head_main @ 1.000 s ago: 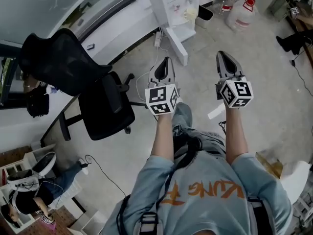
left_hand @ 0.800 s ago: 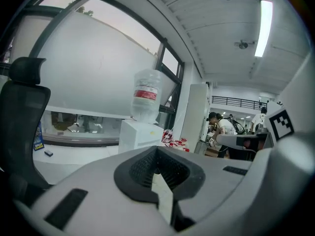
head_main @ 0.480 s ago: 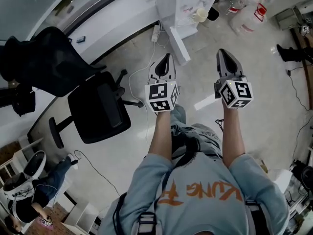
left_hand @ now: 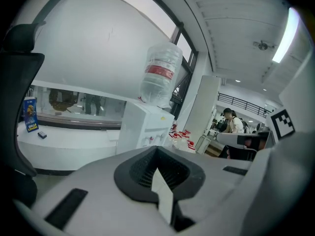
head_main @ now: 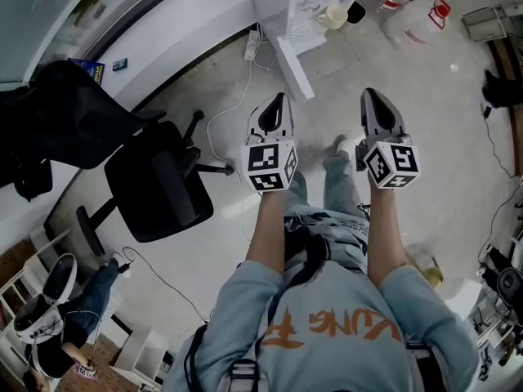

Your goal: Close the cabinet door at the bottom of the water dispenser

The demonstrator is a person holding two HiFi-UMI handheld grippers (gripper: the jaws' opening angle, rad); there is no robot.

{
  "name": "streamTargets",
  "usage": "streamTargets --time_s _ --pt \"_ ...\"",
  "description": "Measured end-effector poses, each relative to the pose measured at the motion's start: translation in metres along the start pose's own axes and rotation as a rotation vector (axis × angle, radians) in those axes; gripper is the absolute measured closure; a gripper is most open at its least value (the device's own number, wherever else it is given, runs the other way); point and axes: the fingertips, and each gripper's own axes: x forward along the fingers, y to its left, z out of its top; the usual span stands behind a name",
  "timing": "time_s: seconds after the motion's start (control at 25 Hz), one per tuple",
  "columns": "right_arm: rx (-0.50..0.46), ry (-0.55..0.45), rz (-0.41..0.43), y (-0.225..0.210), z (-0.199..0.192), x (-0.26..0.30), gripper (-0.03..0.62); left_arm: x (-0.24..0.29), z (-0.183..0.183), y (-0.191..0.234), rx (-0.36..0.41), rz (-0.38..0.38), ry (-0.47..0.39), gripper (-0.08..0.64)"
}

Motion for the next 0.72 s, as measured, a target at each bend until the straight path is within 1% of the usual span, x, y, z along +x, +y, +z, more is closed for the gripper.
streamTargets --time_s 0.16,0.36,0.52,0.72 --pt "0.041 0.046 0.024 -0.021 -0.039 0.015 0.561 0.016 -0.028 -0.001 0.005 0.045 0.045 0.549" --pt "0.073 0.113 0.043 -0.052 -0.091 0.049 0.563 0.044 -0.068 0.007 -0.003 0.108 0.09 0.549" --pt "0.042 0.145 0.091 -0.046 -0.121 0.07 0.562 0.058 -0.092 0.017 -0.01 0.134 0.101 0.549" --pt "-0.013 0.181 0.15 -0.033 -0.153 0.08 0.562 0.069 -0.123 0.027 -0.029 0.146 0.117 0.549"
